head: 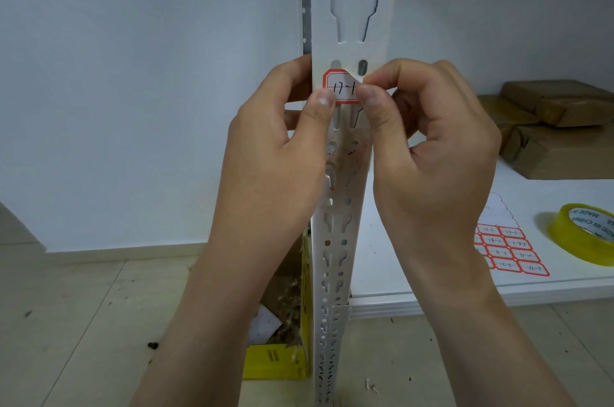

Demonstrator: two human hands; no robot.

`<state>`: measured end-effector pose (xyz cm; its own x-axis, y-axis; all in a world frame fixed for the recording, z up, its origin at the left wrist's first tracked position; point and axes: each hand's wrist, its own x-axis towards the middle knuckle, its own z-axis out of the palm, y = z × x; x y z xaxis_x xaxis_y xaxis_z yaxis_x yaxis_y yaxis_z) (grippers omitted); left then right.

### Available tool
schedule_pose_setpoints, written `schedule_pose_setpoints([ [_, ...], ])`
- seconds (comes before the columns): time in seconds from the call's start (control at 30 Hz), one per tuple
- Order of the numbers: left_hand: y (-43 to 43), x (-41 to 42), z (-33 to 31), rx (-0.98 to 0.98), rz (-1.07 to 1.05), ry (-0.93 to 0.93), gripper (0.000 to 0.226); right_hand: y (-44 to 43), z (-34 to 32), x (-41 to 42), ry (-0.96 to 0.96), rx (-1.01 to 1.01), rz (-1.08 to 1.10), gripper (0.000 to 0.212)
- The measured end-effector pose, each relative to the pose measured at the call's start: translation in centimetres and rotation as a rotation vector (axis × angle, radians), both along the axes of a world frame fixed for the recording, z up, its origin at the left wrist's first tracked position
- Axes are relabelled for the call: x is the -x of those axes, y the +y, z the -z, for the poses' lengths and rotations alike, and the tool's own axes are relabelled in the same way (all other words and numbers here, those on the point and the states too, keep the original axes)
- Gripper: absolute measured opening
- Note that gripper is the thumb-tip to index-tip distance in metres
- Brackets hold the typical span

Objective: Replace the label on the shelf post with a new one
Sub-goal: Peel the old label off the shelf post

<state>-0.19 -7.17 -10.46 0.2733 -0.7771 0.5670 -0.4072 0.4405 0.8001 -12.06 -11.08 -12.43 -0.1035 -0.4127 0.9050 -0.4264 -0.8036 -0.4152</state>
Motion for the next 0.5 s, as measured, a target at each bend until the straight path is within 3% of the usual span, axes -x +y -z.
schedule_pose_setpoints([
  [0.5,-0.01,0.09,0.09,-0.003,-0.003,0.017,0.035,0.37,0.37,0.56,-0.06,0.166,0.068,0.016],
])
